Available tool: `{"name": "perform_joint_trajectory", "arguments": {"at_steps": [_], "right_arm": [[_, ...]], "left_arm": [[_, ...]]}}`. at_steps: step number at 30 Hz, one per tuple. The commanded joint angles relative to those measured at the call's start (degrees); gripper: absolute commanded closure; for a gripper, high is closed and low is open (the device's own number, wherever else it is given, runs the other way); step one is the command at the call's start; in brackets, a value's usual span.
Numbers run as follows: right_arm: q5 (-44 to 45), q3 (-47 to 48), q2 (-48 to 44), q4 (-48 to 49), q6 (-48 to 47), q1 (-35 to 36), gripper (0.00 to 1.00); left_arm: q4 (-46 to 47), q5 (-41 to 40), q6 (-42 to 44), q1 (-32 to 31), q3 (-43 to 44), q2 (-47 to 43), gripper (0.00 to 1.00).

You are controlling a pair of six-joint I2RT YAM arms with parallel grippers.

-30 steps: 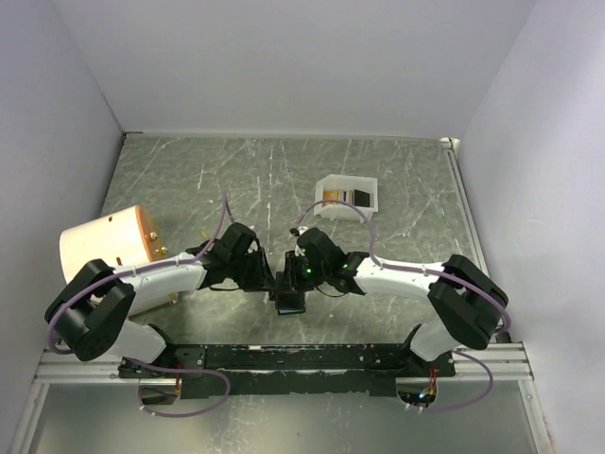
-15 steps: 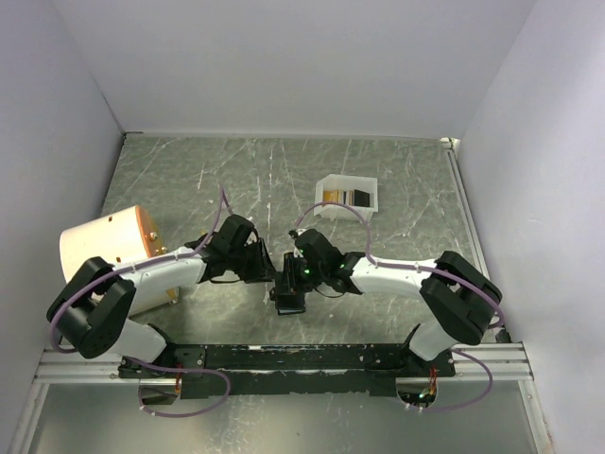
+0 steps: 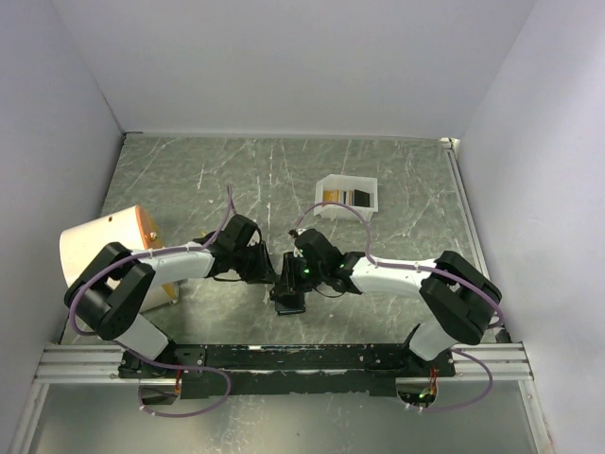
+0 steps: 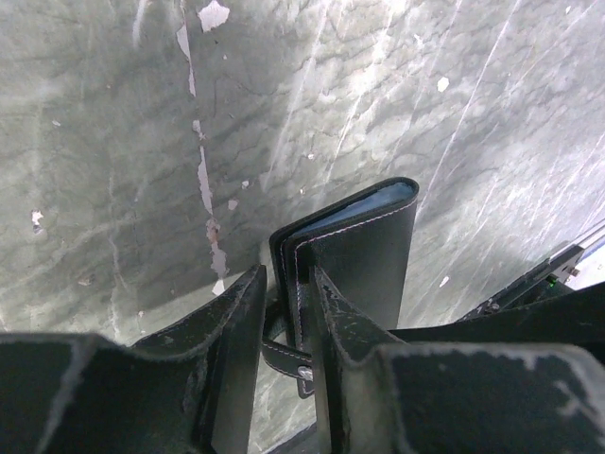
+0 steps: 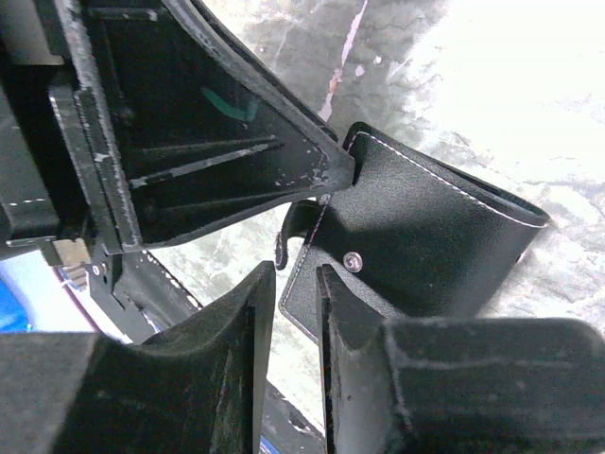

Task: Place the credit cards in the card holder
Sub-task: Close the card holder at the center of the board.

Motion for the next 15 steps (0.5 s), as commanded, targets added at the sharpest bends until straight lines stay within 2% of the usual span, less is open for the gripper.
{"name": "perform_joint_trajectory", "arguments": {"at_steps": [1,15], "right_arm": [[0.1,2.15,0.21,0.89,0.46,0.06,0.75],[-0.53,4.68,3.1,-0.56,0.53,0.06,0.8]], "left_arm": [[1.67,1.19,1.02,0.32,0.53,0.4,0.65],[1.77,1.43,0.18,0.38,-0.81,-1.24,0.66]]}}
